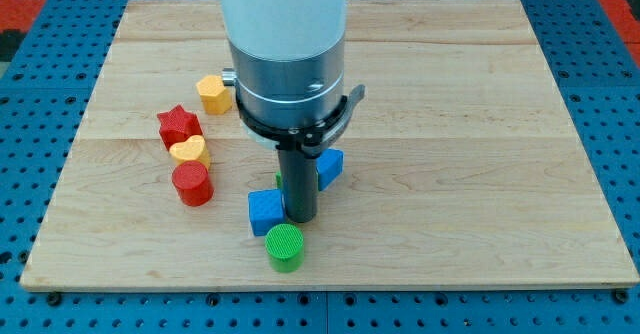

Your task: Move the green starblue triangle diagonal to each other

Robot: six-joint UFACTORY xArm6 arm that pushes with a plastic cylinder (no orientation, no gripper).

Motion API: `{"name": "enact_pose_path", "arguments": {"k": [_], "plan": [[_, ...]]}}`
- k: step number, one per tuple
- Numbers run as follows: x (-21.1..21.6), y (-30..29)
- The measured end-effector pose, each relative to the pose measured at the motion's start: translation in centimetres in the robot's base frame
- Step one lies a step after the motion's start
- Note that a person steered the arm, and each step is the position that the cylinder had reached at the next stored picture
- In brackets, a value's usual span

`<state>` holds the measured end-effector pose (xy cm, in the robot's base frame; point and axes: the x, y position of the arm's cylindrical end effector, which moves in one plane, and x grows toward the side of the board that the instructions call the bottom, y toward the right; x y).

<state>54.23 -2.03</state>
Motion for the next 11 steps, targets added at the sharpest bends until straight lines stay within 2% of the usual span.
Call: {"name": "enact_pose_path", "arguments": {"k": [2,3,5,6,7,8,9,10,11], "plan": [[-0.9,-1.5],[-3.1,-5.2],[-3.7,3.9],[-2.8,4.9],[-4.6,8.9],[-9.1,4.2],[-7.2,4.2],[-1.9,1.5],[-4.4,0.8]]}}
